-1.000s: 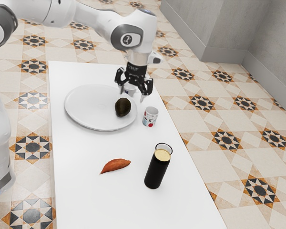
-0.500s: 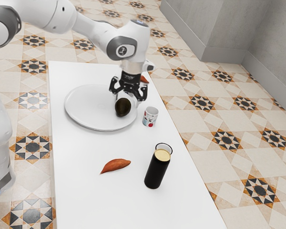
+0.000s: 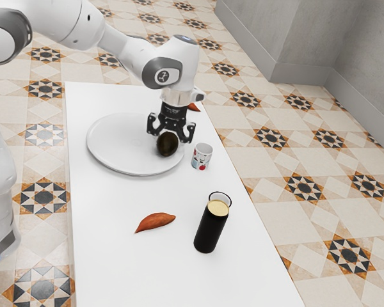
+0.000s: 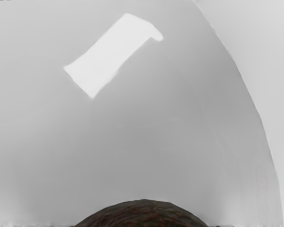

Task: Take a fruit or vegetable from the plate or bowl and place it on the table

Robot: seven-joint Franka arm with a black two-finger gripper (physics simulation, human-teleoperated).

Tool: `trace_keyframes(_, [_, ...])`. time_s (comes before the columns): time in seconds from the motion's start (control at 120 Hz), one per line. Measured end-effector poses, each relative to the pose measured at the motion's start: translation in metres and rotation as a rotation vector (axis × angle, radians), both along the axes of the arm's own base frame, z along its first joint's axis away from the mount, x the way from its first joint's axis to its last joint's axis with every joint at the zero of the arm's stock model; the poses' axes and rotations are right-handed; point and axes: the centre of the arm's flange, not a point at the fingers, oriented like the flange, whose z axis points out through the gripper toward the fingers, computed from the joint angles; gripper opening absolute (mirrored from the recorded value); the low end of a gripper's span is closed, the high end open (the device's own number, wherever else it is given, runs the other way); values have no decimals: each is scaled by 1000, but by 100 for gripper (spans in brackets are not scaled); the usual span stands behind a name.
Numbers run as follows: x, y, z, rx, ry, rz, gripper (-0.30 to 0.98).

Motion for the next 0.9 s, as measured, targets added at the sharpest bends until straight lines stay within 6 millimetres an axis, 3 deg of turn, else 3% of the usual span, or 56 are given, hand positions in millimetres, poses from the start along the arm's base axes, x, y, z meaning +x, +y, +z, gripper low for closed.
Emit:
trace_keyframes(0.092, [0,-2,4,5,-6,6,34])
trace_keyframes(0.233, [-6,-17,35,18,-36,-12,33])
trace_keyframes(0.325, [-9,-25,43,-3,-33,-20,33])
trace_keyframes(0.5, [-2,-79,49,-64,-21,-104,34])
trace_keyframes(0.75, [31,-149,19,-153,52,-233,33])
trace_keyframes(0.867, [35,-167,2,-176,87,-265,34])
trace_keyframes(0.9, [35,-169,0,-180,91,-269,39])
